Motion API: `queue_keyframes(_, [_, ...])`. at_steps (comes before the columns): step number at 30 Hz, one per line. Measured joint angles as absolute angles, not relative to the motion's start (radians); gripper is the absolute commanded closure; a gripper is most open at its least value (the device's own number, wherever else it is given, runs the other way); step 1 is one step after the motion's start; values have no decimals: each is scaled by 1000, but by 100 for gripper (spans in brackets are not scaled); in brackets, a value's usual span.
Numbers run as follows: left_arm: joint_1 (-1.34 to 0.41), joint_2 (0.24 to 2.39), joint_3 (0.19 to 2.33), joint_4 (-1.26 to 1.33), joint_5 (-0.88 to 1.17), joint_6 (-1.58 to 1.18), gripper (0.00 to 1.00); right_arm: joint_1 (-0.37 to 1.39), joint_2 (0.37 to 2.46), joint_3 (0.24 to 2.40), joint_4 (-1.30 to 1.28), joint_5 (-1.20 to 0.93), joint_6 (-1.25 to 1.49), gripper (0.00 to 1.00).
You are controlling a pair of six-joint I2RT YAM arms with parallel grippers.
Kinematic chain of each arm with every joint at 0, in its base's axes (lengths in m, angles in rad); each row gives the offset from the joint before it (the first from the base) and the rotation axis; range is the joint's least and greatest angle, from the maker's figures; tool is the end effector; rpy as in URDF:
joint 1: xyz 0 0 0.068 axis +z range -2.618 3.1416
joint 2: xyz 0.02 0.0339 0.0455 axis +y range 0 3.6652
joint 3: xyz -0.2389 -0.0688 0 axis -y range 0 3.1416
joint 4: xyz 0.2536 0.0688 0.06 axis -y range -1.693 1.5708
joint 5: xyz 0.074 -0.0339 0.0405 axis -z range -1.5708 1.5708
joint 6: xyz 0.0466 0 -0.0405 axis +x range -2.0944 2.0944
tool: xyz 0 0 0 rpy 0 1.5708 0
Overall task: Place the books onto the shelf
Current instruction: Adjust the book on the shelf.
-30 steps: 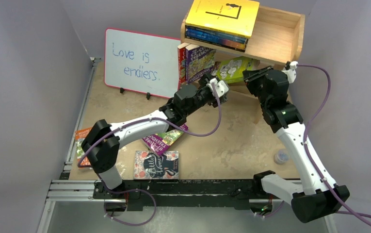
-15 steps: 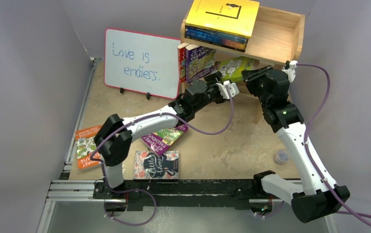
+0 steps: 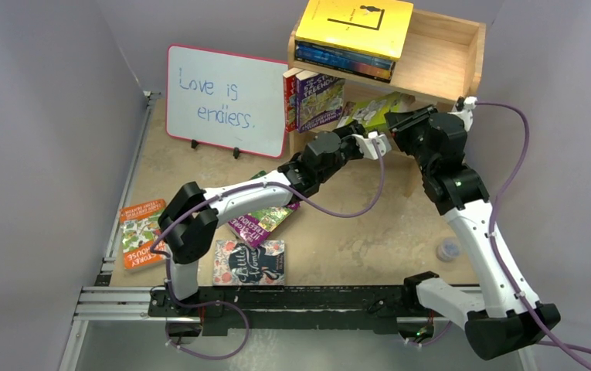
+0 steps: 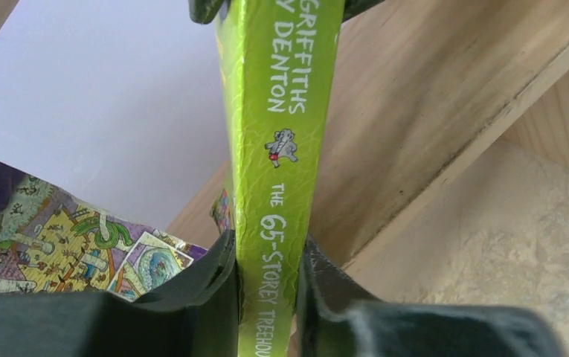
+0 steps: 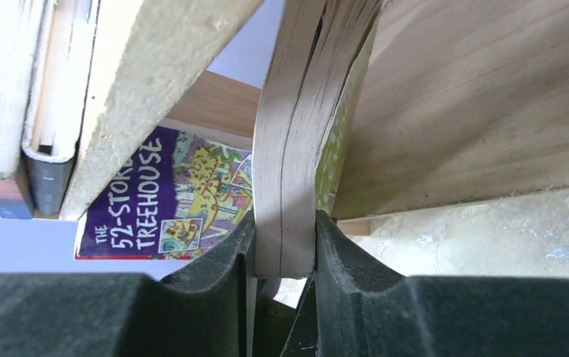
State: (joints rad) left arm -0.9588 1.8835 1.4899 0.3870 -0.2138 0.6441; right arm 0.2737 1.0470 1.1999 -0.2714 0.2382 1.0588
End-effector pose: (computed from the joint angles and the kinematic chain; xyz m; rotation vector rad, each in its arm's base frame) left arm 0.2783 -0.3792 0.2982 1.0107 1.2116 -0.0780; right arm 0.2537 0.0598 0.4042 0.8366 1.5372 0.7914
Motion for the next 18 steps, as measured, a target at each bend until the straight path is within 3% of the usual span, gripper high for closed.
queue_keyframes(3, [-971,1884,1483,414,-244,620,100,274,1031,1202,-275,239,1059,45])
queue_keyframes(8, [-971,1879,1430,535,-299,515,100,275,1010,1240,-255,206,1039,28])
queue_keyframes(13, [-968,1856,1367,654,-396,405,100,275,957,1237,-183,184,992,24])
queue_keyframes(18, [-955,1825,1300,755,-516,281,100,275,905,1219,-99,152,917,29])
